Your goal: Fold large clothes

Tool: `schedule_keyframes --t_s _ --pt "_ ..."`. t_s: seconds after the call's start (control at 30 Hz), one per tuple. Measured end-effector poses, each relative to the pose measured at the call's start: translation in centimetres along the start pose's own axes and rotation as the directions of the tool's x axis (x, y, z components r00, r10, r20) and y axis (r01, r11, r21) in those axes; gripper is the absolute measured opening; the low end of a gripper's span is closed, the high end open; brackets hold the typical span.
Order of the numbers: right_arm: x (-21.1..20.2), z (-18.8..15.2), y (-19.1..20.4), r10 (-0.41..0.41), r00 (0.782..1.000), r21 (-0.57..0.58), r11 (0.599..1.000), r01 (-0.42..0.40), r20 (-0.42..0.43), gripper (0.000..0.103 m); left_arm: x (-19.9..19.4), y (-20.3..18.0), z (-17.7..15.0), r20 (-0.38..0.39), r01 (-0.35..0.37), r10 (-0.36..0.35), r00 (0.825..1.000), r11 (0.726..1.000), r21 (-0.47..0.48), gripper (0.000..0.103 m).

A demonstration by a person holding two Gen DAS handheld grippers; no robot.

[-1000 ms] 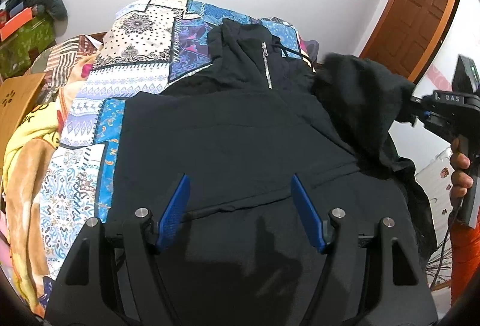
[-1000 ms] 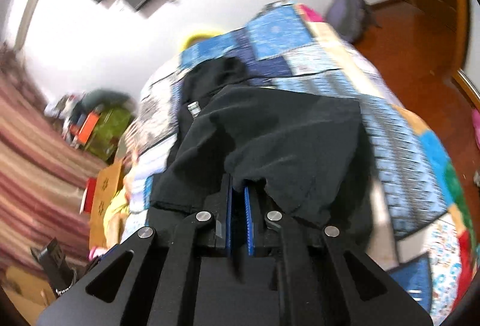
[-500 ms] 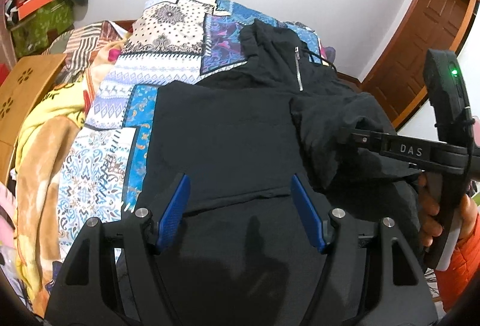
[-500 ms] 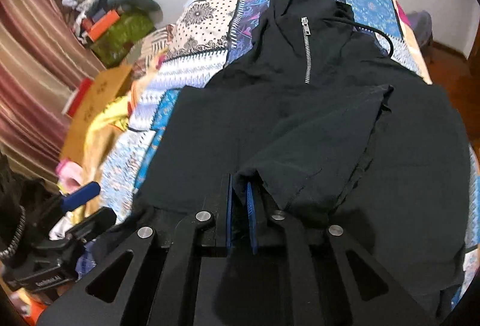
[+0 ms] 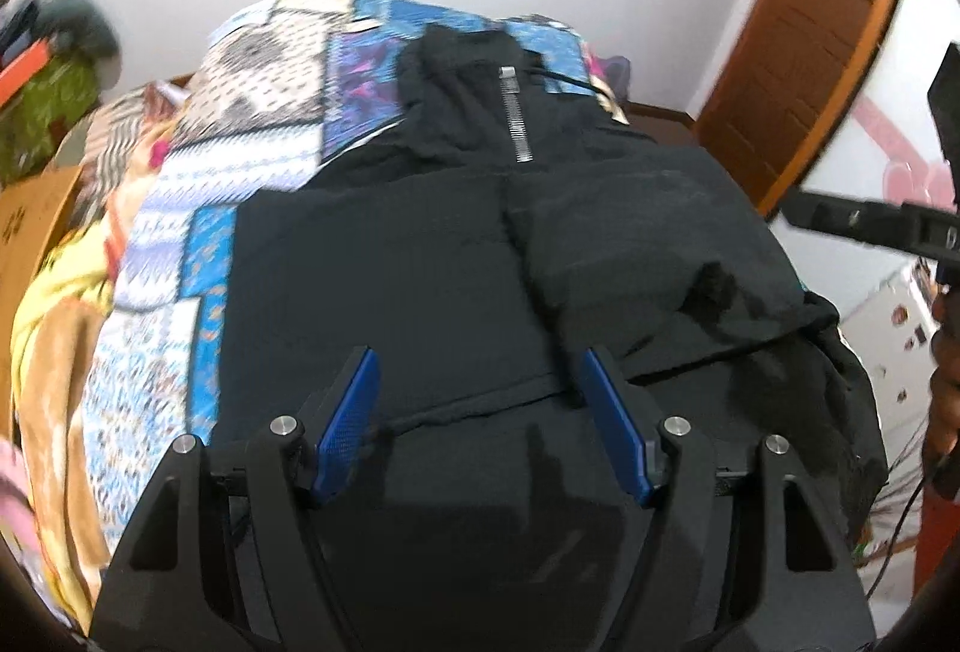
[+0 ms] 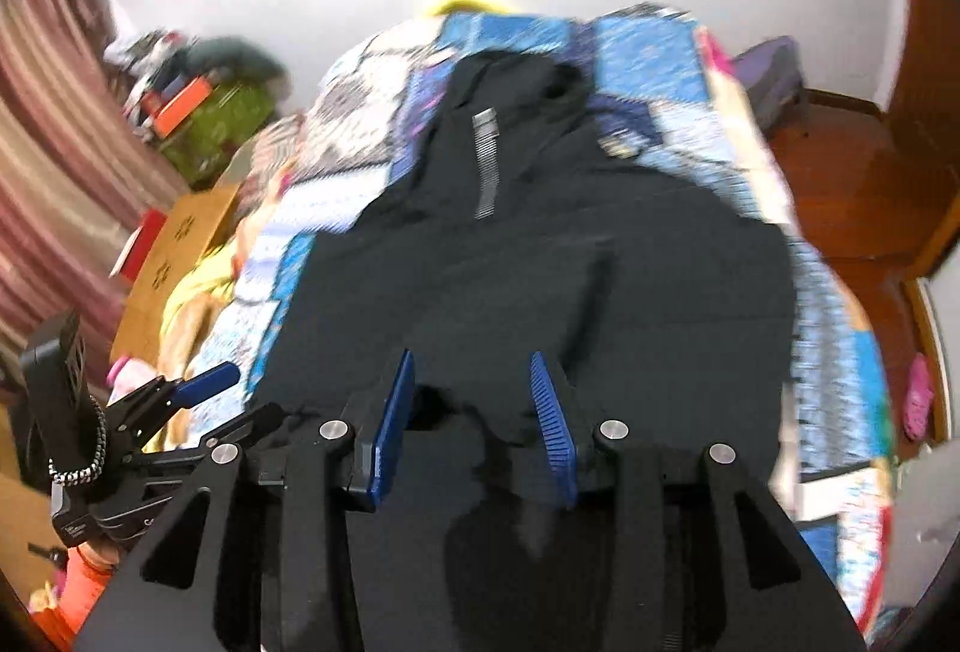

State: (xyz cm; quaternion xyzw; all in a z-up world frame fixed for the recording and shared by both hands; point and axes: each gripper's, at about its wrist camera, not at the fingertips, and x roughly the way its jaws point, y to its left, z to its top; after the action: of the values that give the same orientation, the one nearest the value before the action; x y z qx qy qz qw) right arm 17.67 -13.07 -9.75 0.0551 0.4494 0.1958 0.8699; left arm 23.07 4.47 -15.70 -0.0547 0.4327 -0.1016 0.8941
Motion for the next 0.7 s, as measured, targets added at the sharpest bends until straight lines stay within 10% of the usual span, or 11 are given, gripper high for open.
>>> schedule_keyframes --t_s 0.3,0.53,0.7 --pt "-2.6 -1.2 -7.0 -0.233 0.971 0.093 0.969 0.228 0.047 0.044 4.6 -6.2 1.5 -0.057 0.032 -0.023 0.998 0.985 0.168 0.068" --pt "-0.7 -2.5 -9.6 -0.24 0.97 0.132 0.962 0.241 -0.021 0.044 8.7 -7.6 2.5 -0.103 -0.023 0.045 0.994 0.978 0.206 0.068" --pt "0.8 -4.3 -11.3 -0.223 0.971 0.188 0.953 0.235 -0.082 0.044 8.5 -8.2 3.4 -0.039 -0.056 0.067 0.997 0.971 0.23 0.027"
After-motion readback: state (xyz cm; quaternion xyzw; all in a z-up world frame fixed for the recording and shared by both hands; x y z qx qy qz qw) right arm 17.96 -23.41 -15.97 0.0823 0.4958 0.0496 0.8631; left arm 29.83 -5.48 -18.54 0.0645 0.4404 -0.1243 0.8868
